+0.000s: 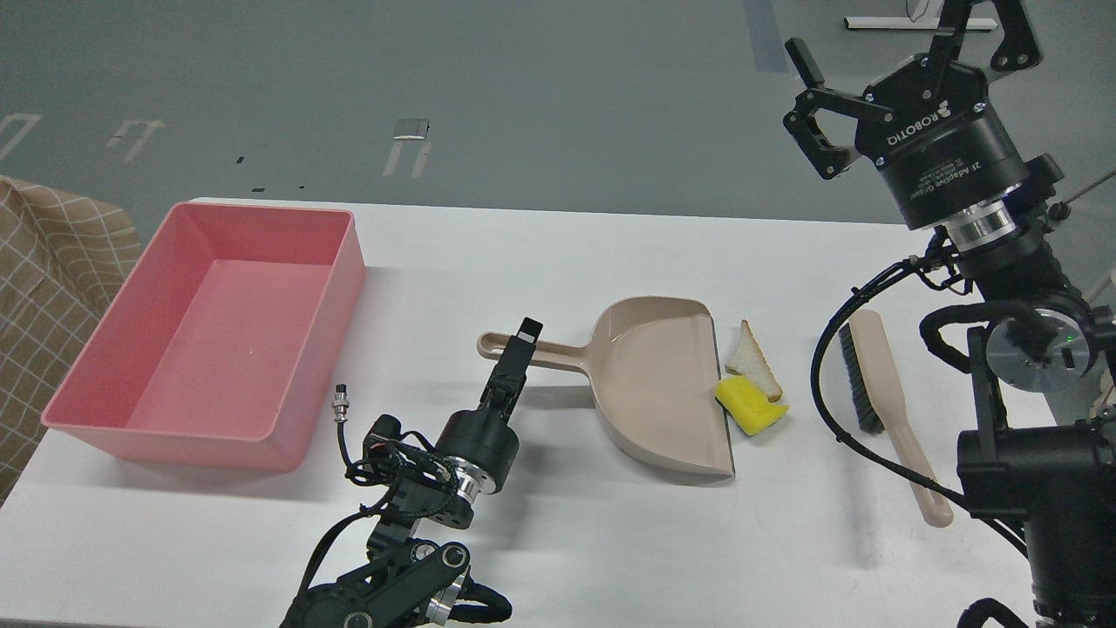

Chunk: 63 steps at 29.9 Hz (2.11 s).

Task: Sweep and dump garbage into bin
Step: 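Close the left gripper on the dustpan handle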

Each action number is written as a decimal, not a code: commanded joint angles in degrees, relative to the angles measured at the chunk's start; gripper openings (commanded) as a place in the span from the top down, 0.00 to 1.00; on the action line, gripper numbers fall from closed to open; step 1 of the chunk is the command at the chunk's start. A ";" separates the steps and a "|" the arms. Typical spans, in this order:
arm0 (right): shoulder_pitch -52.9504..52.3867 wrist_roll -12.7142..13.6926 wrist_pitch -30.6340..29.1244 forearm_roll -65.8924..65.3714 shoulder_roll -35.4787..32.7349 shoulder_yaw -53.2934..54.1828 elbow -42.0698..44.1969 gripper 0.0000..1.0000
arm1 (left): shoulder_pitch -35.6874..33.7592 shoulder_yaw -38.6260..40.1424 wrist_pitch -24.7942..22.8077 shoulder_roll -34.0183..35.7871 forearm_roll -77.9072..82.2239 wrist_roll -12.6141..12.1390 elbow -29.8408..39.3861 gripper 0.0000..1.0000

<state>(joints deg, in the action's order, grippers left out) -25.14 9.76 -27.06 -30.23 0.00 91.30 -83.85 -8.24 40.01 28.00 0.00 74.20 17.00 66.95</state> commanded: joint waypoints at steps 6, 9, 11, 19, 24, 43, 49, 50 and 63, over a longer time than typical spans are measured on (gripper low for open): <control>0.00 0.00 -0.10 0.18 0.00 0.11 0.44 0.00 | -0.64 0.07 0.00 0.00 -0.28 2.51 -2.35 0.02; -0.09 -0.09 -0.10 0.26 0.00 0.02 0.61 0.00 | -0.55 -0.03 0.00 0.00 -0.64 2.51 -2.43 0.02; -0.09 -0.09 -0.18 0.26 0.00 0.02 0.61 0.00 | -0.64 -0.02 0.00 0.00 -0.99 2.51 -2.43 0.03; -0.09 0.00 -0.18 0.44 0.00 0.02 1.14 0.00 | -1.16 -0.02 0.00 0.00 -1.25 2.69 -2.70 0.09; -0.09 -0.09 -0.18 0.44 0.00 0.02 1.23 0.00 | -1.60 -0.11 0.00 0.00 -1.34 3.39 -3.40 0.17; 0.00 -0.18 -0.18 0.44 0.00 0.02 1.76 0.00 | -2.48 -0.29 0.00 0.00 -1.34 3.57 -6.39 0.54; 0.00 -0.18 -0.18 0.44 0.00 0.11 1.76 0.00 | -2.57 -0.20 0.00 0.00 -1.43 3.57 -6.39 0.62; 0.00 -0.18 -0.18 0.44 0.00 0.11 1.76 0.00 | -2.57 -0.20 0.00 0.00 -1.34 3.57 -6.39 0.67; -0.18 -0.18 -0.18 0.53 0.00 0.11 1.84 0.00 | -2.75 0.15 0.00 0.00 -1.43 3.66 -7.00 0.78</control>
<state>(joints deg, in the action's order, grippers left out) -25.21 9.58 -27.25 -29.79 0.00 91.36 -82.00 -10.88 39.99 28.00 -0.01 72.77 20.70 59.96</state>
